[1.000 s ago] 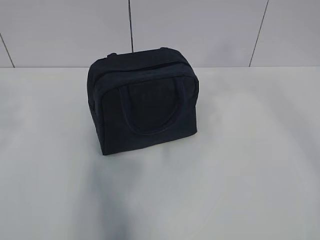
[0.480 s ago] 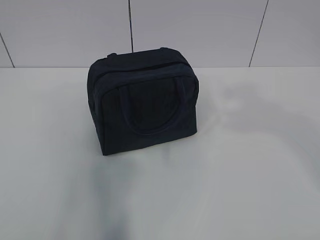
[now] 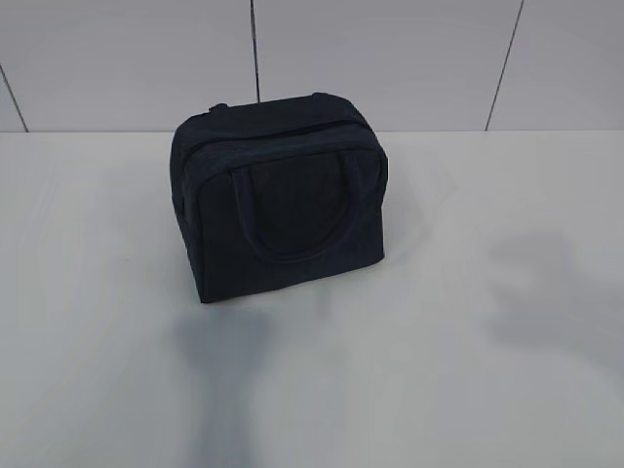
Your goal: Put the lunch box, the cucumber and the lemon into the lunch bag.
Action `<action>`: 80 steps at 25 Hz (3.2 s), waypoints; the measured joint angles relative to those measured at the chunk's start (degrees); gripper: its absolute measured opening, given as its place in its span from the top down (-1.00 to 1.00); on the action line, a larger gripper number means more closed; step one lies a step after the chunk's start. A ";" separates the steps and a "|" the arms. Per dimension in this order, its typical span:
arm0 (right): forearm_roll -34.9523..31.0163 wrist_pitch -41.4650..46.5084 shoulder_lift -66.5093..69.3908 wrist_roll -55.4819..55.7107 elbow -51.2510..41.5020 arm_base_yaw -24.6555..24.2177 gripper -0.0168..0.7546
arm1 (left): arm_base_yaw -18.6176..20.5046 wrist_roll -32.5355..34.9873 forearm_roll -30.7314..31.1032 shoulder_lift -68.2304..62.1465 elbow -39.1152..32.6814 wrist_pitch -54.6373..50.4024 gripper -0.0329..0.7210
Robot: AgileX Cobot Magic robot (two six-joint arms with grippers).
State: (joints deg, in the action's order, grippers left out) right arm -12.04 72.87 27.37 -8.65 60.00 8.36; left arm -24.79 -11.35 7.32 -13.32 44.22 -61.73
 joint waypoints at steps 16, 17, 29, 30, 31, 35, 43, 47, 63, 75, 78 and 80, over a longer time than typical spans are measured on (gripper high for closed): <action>1.92 -3.55 -23.19 4.33 -22.81 0.00 -0.25 | -0.09 0.00 -0.41 12.64 -11.59 0.58 0.01; 2.68 -3.71 -24.58 4.45 -23.76 0.00 -0.25 | -0.09 0.00 -0.41 12.64 -12.14 0.93 0.01; 7.51 -7.41 -28.41 5.77 -31.49 0.00 -0.25 | -0.09 0.18 2.27 12.64 -14.15 -0.96 0.01; 7.51 -7.41 -28.41 5.77 -31.68 0.00 -0.25 | -0.09 0.18 2.29 12.64 -14.15 -0.96 0.01; 7.51 -7.41 -28.41 5.77 -31.90 0.00 -0.25 | -0.09 0.18 2.29 12.64 -14.15 -1.10 0.01; 7.51 -7.41 -28.41 5.77 -32.02 0.00 -0.25 | -0.09 0.33 1.61 12.64 -14.15 -1.22 0.01; 7.51 -7.41 -28.41 5.77 -32.02 0.00 -0.25 | -0.09 8.43 -5.89 12.64 -14.15 -1.22 0.01; 7.51 -7.31 -28.41 5.82 -32.02 0.00 -0.25 | -0.09 9.73 -6.60 12.64 -14.15 -1.22 0.01; 7.51 -7.41 -28.41 5.91 -32.02 0.00 -0.24 | -0.09 10.07 -6.63 12.64 -14.15 -1.22 0.01; 7.51 -7.41 -28.41 5.91 -32.02 0.00 -0.24 | -0.09 10.07 -6.63 12.64 -14.15 -1.22 0.02; 7.51 -7.31 -28.41 5.91 -32.02 0.00 -0.24 | -0.09 10.07 -6.63 12.64 -14.15 -1.22 0.04; 7.51 -7.31 -28.41 5.91 -32.02 0.00 -0.24 | -0.09 10.07 -6.63 12.64 -14.15 -1.22 0.04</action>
State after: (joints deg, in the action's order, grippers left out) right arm -4.53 65.55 -1.04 -2.74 27.98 8.36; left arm -24.88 -1.28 0.68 -0.68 30.06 -62.95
